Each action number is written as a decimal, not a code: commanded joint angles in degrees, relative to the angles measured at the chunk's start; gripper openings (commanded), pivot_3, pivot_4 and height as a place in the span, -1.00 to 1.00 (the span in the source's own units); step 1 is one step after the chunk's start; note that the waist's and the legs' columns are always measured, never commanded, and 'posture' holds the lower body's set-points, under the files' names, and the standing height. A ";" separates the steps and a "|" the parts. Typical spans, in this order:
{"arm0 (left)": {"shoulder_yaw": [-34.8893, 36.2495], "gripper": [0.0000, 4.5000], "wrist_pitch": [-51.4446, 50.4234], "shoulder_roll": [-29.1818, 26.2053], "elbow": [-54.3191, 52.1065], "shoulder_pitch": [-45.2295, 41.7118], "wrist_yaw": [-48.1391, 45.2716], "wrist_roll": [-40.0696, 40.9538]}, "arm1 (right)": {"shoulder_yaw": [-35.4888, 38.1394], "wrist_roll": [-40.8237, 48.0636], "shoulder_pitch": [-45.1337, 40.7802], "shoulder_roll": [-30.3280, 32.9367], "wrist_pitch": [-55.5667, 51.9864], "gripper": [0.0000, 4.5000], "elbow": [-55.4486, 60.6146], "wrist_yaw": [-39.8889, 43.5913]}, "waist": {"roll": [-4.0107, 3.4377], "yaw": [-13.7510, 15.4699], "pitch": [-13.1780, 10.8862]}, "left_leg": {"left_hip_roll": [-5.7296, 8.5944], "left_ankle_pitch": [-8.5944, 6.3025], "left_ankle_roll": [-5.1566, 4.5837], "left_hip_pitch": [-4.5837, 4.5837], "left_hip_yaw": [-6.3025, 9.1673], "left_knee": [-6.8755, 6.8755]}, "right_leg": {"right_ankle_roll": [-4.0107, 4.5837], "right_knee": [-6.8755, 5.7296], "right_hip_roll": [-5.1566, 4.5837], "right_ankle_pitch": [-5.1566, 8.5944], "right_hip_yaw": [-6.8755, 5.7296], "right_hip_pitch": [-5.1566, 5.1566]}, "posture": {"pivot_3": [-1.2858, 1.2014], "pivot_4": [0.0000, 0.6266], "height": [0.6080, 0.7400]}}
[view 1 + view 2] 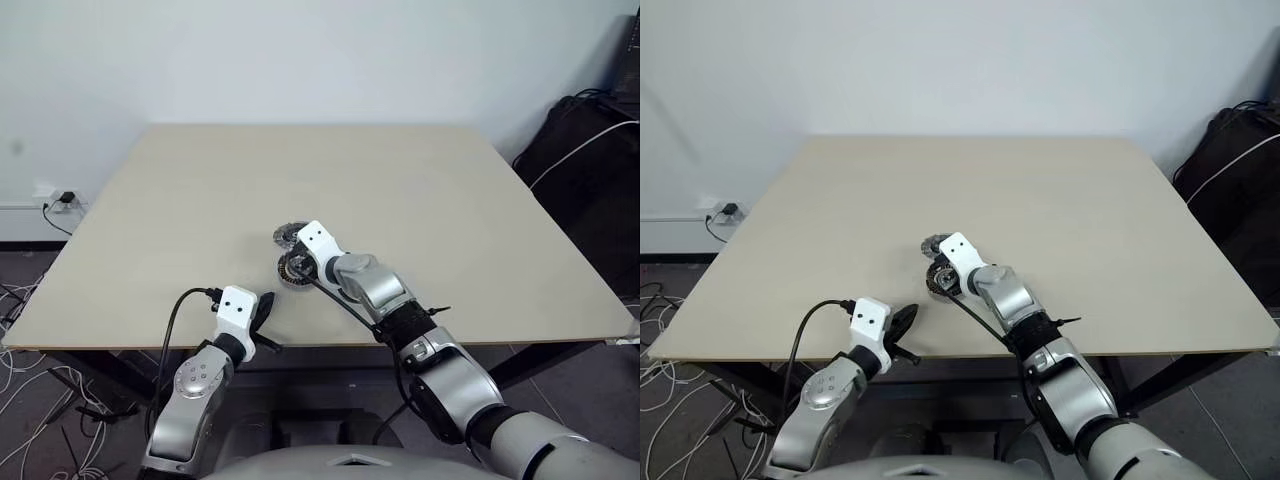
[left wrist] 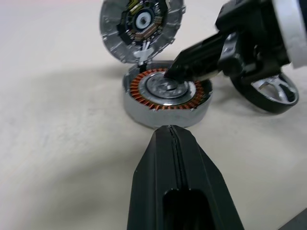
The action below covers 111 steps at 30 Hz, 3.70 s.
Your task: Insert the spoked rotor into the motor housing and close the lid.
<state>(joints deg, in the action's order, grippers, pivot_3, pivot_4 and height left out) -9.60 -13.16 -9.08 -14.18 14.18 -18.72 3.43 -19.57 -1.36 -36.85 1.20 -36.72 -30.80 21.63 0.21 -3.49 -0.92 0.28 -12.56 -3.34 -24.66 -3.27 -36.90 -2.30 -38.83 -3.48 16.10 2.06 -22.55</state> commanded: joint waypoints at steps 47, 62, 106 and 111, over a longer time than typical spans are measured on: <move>-0.65 -1.00 -0.11 1.90 2.19 -0.22 0.36 0.77 | -1.53 -3.00 3.38 1.07 8.61 -0.99 4.44 7.30 | -0.08 0.00 -0.03 | 0.06 0.00 0.00 -0.01 0.12 0.01 | 0.00 0.02 -0.05 0.01 -0.03 0.01 | 0.03 -1.00 1.00; -0.94 -1.00 0.02 2.08 2.62 -0.18 -0.16 0.80 | 1.78 -4.58 1.19 -1.34 13.13 -0.99 -1.43 -0.60 | -0.13 0.01 -0.06 | 0.08 0.00 0.00 -0.01 0.13 0.02 | 0.00 0.02 -0.05 0.00 -0.04 0.01 | 0.03 -1.00 1.00; -1.41 -1.00 1.10 1.63 4.36 -0.39 -0.57 1.26 | 3.92 -2.61 3.64 -2.32 12.94 -0.99 3.80 1.55 | -0.31 0.09 -0.02 | 0.09 0.00 0.00 -0.02 0.22 0.01 | -0.05 0.01 -0.48 -0.03 -0.72 0.03 | 0.03 -1.00 1.00; -1.84 -1.00 0.13 1.41 3.22 -0.36 -0.42 1.47 | 3.64 -2.76 3.88 -2.70 12.43 -0.99 4.23 1.35 | -0.31 0.10 -0.02 | 0.09 0.00 0.00 -0.04 0.27 0.05 | -0.01 0.03 -0.48 0.00 -0.78 0.02 | 0.03 -1.00 1.00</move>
<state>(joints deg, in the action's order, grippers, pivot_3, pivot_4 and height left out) -11.17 -12.93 -7.57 -8.32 14.43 -18.87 4.66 -16.73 -4.62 -32.29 -1.24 -24.35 -28.04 23.00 -0.11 -3.39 -0.94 0.38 -12.56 -3.35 -24.70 -3.00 -36.83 -2.30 -38.79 -3.96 16.11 1.28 -22.53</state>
